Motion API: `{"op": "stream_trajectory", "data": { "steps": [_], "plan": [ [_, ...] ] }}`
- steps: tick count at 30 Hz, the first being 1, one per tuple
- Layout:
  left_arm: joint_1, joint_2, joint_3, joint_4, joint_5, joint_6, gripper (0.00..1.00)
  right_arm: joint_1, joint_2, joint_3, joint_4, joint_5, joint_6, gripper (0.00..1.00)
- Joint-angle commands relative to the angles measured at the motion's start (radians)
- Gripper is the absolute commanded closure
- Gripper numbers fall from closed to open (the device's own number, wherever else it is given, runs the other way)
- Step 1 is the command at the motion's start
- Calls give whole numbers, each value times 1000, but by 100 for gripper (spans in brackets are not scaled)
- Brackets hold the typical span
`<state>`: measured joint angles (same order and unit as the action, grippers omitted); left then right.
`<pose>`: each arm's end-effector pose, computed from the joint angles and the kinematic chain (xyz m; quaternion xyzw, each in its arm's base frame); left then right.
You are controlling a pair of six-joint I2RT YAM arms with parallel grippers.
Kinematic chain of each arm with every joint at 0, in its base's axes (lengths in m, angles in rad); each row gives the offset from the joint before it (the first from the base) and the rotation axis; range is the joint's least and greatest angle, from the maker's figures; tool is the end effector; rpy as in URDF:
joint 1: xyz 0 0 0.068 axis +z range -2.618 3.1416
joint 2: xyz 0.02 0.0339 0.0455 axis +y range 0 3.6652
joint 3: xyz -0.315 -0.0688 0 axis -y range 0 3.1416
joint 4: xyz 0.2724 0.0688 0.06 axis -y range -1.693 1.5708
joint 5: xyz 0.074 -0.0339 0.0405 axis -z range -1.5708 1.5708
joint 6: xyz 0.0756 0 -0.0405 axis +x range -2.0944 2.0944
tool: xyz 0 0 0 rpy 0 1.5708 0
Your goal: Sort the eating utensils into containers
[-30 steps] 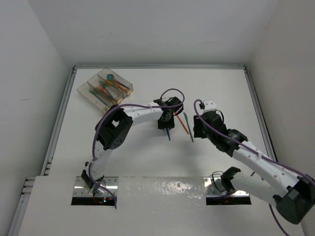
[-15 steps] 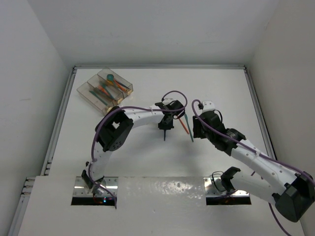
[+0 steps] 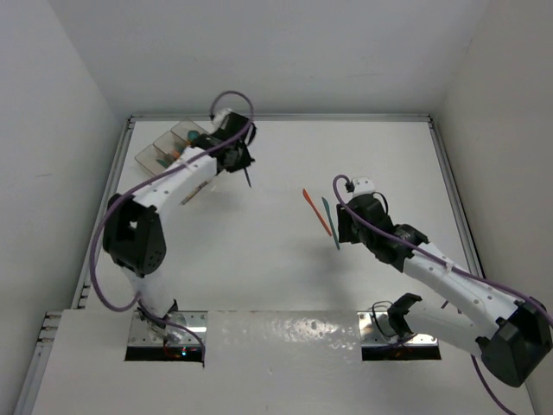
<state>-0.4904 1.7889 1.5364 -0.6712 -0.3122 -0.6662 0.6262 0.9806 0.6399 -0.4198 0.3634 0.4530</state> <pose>0.4122 -0.1938 0.2946 -0.1315 0.9286 -0.0482 0.3436 0.1991 0.1109 0.2410 -0.0072 0.9067 0.0567 0.4179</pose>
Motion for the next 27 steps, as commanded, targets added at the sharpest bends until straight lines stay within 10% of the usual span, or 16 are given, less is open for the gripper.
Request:
{"op": "stream_trajectory", "data": {
  "steps": [1, 9, 27],
  "plan": [
    [116, -82, 30, -18, -70, -4, 100, 3, 4, 52, 38, 0, -8, 50],
    [442, -45, -12, 1, 13, -4, 100, 3, 7, 55, 38, 0, -4, 50],
    [576, 147, -27, 31, 24, -21, 99, 3, 20, 57, 12, -1, 0, 50]
  ]
}}
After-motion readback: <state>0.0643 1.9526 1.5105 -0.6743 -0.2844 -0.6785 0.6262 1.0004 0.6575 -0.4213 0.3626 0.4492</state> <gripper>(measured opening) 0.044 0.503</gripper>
